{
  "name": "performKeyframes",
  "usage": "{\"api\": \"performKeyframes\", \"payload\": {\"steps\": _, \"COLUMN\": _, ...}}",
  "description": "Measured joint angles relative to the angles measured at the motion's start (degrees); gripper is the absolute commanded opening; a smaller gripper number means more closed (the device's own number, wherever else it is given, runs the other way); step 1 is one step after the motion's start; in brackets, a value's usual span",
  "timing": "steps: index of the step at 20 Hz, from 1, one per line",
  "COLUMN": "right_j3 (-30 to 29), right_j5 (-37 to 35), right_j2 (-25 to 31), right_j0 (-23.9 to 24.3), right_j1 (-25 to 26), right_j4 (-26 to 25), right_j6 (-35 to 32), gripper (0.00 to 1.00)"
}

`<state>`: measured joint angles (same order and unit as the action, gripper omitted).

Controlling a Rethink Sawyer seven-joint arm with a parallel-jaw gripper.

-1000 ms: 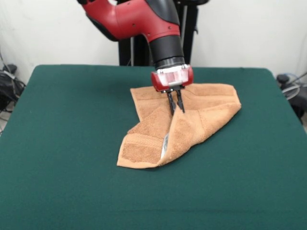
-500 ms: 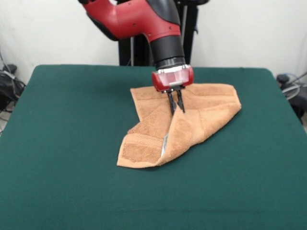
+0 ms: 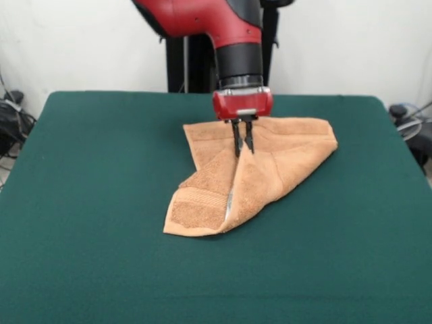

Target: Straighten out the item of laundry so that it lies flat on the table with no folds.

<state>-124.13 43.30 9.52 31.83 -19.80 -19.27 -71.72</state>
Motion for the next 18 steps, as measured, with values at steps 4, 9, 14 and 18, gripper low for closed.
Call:
{"api": "performKeyframes", "payload": {"steps": 4, "right_j3": -2.5, "right_j5": 0.0, "right_j2": -4.2, "right_j0": -5.8, "right_j1": -4.6, "right_j4": 8.7, "right_j6": 0.0, "gripper": 0.00}}
{"api": "performKeyframes", "payload": {"steps": 9, "right_j3": -4.1, "right_j5": 0.0, "right_j2": -8.7, "right_j0": -11.9, "right_j1": -7.8, "right_j4": 17.2, "right_j6": 0.0, "gripper": 0.00}}
{"api": "performKeyframes", "payload": {"steps": 14, "right_j3": -4.3, "right_j5": 0.1, "right_j2": -13.7, "right_j0": -19.1, "right_j1": -8.7, "right_j4": 27.9, "right_j6": 0.0, "gripper": 0.00}}
{"api": "performKeyframes", "payload": {"steps": 18, "right_j3": -4.3, "right_j5": 0.8, "right_j2": -16.0, "right_j0": -22.6, "right_j1": -8.1, "right_j4": 33.1, "right_j6": 0.0, "gripper": 0.00}}
